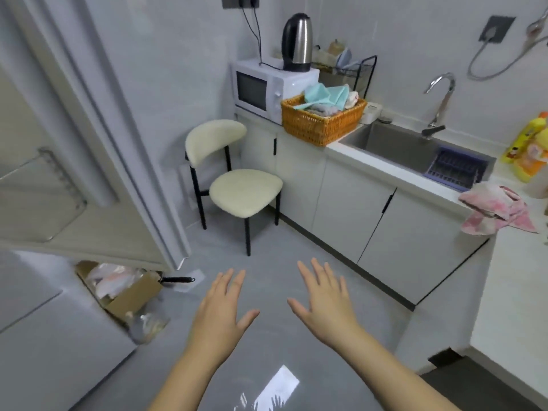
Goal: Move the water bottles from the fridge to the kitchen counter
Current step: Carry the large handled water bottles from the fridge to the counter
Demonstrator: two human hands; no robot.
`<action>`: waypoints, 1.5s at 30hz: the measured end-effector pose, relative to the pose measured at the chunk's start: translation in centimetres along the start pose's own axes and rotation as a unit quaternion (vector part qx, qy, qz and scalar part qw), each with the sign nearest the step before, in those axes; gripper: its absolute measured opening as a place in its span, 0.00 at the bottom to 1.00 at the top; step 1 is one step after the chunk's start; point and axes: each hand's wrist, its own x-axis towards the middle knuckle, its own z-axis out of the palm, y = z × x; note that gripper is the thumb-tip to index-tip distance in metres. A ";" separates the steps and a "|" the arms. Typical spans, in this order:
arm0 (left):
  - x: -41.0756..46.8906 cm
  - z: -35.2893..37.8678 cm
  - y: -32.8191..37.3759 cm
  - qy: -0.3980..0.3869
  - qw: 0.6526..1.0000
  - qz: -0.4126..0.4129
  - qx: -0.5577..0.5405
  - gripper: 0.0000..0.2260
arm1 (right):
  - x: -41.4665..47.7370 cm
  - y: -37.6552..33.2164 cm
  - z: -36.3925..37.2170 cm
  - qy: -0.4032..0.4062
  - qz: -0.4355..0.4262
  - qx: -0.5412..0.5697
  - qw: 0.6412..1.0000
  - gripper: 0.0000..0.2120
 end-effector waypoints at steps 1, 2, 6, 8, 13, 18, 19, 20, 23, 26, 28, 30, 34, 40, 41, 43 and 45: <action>-0.6 -0.5 -0.8 0.011 1.000 -0.015 0.000 0.35 | 0.4 -1.0 0.2 -0.005 -0.021 -0.005 1.000 0.36; -1.3 -1.0 -1.5 0.020 0.999 -0.032 -0.003 0.35 | 0.7 -1.9 0.3 -0.009 -0.042 -0.008 0.999 0.36; -4.4 -2.6 -3.5 0.053 0.994 -0.093 -0.007 0.34 | 1.7 -5.1 1.1 -0.035 -0.120 -0.025 0.992 0.36; -5.7 -3.5 -4.3 0.071 0.990 -0.120 -0.010 0.34 | 2.0 -6.6 1.6 -0.044 -0.154 -0.037 0.986 0.36; -7.8 -5.9 -6.7 0.112 0.980 -0.165 -0.019 0.34 | 2.0 -10.3 2.7 -0.060 -0.205 -0.064 0.975 0.36; -9.0 -8.1 -11.6 0.132 0.974 -0.184 -0.020 0.34 | 2.2 -15.3 3.8 -0.073 -0.239 -0.090 0.964 0.36; -9.2 -8.7 -12.7 0.135 0.974 -0.182 -0.016 0.34 | 2.2 -16.6 4.3 -0.074 -0.242 -0.095 0.963 0.36; -9.5 -9.3 -13.8 0.137 0.974 -0.180 -0.015 0.34 | 2.3 -17.9 4.7 -0.074 -0.244 -0.099 0.962 0.36; -10.2 -11.9 -17.7 0.130 0.976 -0.174 -0.010 0.32 | 2.1 -22.6 6.4 -0.068 -0.243 -0.101 0.962 0.35; -11.2 -15.0 -22.2 0.113 0.979 -0.169 -0.001 0.33 | 1.6 -28.1 8.0 -0.064 -0.240 -0.090 0.965 0.35; -12.2 -17.1 -24.8 0.113 0.981 -0.161 0.008 0.33 | 1.2 -31.8 9.0 -0.062 -0.245 -0.090 0.963 0.35; -13.2 -19.2 -27.2 0.111 0.981 -0.156 0.020 0.33 | 0.9 -35.4 9.9 -0.058 -0.255 -0.092 0.961 0.36; -15.4 -22.9 -31.7 0.114 0.978 -0.166 0.046 0.34 | 0.4 -41.9 10.7 -0.058 -0.273 -0.082 0.957 0.35; -17.9 -28.4 -38.0 0.169 0.954 -0.193 0.156 0.33 | 0.7 -50.7 10.5 -0.019 -0.343 -0.088 0.935 0.34; -18.1 -29.4 -38.9 0.178 0.948 -0.201 0.170 0.33 | 1.0 -52.1 10.5 -0.004 -0.356 -0.087 0.931 0.34; -18.1 -31.4 -40.6 0.191 0.938 -0.219 0.188 0.34 | 1.9 -55.1 10.4 0.017 -0.376 -0.085 0.923 0.33; -17.9 -33.4 -42.4 0.215 0.931 -0.220 0.197 0.34 | 3.0 -58.2 10.2 0.026 -0.391 -0.079 0.917 0.33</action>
